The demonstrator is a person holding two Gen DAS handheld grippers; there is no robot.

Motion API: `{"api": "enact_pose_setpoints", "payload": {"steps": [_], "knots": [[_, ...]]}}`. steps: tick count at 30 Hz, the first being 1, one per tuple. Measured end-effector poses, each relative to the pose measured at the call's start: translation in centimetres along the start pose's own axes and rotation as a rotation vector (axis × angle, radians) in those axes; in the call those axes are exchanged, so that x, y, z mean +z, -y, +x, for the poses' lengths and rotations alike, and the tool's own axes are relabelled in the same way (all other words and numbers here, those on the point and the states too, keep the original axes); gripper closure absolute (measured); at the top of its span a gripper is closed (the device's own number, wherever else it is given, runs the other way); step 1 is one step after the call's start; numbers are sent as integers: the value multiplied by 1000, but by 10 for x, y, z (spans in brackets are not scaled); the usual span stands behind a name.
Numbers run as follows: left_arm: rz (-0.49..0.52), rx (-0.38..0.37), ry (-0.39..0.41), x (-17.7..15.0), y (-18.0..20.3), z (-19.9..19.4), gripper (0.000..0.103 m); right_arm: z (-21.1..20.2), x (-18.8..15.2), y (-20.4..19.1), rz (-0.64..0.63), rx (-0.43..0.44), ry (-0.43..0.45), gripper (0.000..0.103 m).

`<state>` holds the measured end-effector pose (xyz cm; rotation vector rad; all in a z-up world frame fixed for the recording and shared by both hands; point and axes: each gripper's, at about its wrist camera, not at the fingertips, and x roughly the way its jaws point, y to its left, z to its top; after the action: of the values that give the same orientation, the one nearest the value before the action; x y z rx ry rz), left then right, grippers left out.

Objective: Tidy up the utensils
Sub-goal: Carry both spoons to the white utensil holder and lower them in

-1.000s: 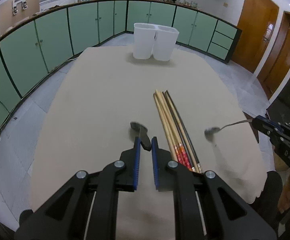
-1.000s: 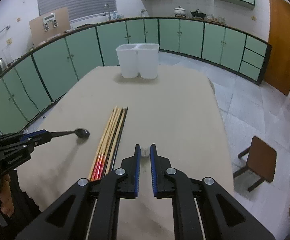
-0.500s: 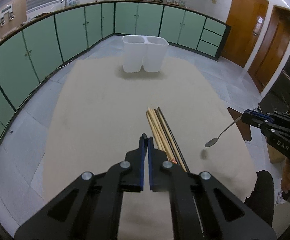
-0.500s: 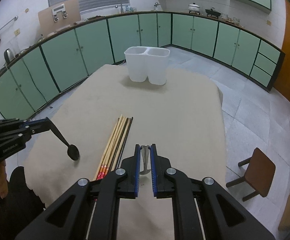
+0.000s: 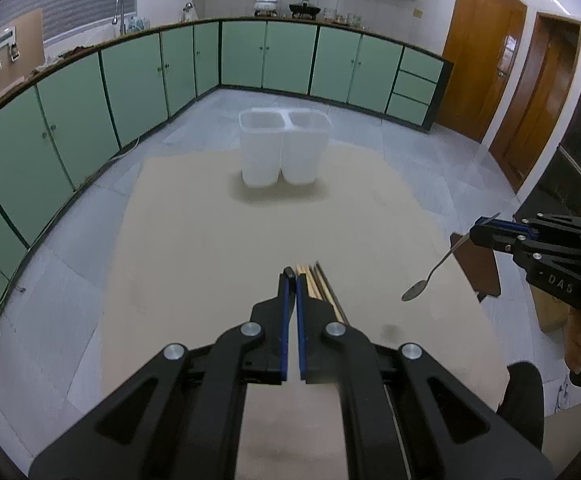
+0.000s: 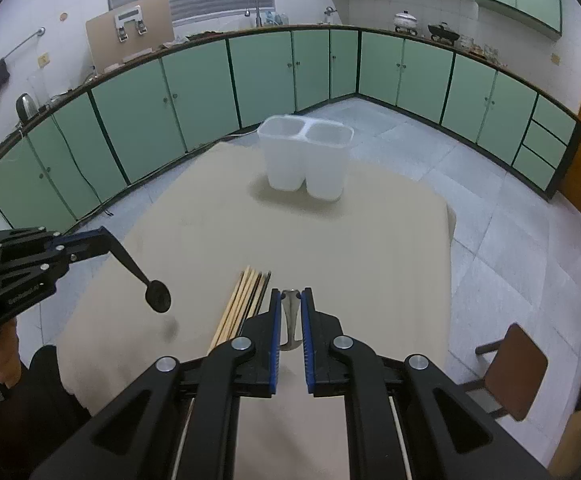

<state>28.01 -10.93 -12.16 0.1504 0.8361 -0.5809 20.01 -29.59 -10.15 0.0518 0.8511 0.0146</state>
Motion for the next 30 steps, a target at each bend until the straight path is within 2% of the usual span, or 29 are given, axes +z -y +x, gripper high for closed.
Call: {"api": "enact_pose_setpoints", "payload": {"steps": [8, 14, 20, 24, 30], "knots": [[5, -25, 59, 75, -6, 2, 100, 9, 69, 9, -20, -9, 17, 93], [35, -5, 100, 130, -4, 14, 100, 28, 135, 23, -11, -31, 29, 93], [20, -16, 130, 190, -11, 47, 100, 59, 194, 32, -8, -57, 56, 93], [6, -6, 142, 219, -18, 75, 100, 85, 219, 36, -13, -75, 60, 93], [-27, -15, 128, 235, -32, 129, 100, 137, 235, 52, 6, -89, 31, 93]]}}
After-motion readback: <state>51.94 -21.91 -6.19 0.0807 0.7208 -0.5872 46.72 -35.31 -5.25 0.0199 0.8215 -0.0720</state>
